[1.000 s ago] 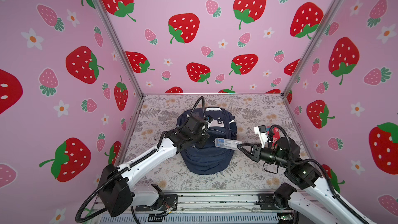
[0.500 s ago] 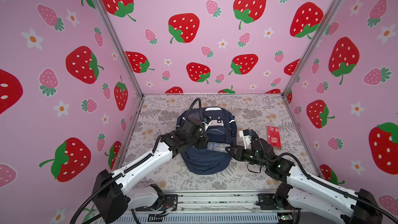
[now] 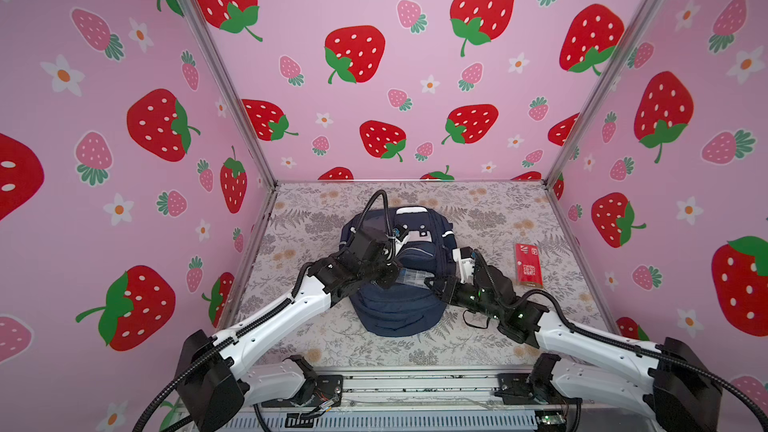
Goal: Pack the student bag
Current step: 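Push the compass case into the pocket with the right gripper while left holds it open, then release the case and move the right gripper to the red pencil pouch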
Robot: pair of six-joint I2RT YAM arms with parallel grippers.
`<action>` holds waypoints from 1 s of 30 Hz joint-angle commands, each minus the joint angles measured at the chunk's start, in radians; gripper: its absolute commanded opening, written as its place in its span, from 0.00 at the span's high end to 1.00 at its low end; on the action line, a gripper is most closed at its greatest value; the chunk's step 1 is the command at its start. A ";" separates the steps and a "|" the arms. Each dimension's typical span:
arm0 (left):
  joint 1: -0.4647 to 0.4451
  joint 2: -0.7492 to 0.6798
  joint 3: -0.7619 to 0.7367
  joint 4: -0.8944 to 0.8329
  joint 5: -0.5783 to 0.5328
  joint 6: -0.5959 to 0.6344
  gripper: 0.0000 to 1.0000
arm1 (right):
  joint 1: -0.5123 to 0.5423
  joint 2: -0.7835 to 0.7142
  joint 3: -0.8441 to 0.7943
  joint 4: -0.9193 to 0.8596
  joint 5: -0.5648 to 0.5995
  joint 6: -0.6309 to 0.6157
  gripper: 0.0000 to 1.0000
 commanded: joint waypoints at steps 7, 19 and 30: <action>-0.014 -0.075 0.006 0.117 0.046 0.020 1.00 | 0.021 0.202 0.135 0.119 0.045 0.043 0.91; -0.027 -0.080 0.003 0.108 0.041 0.031 1.00 | 0.030 0.471 0.280 0.141 0.045 0.021 0.60; -0.023 -0.067 0.011 0.095 -0.021 0.024 1.00 | 0.029 0.278 0.231 -0.119 0.248 -0.046 0.37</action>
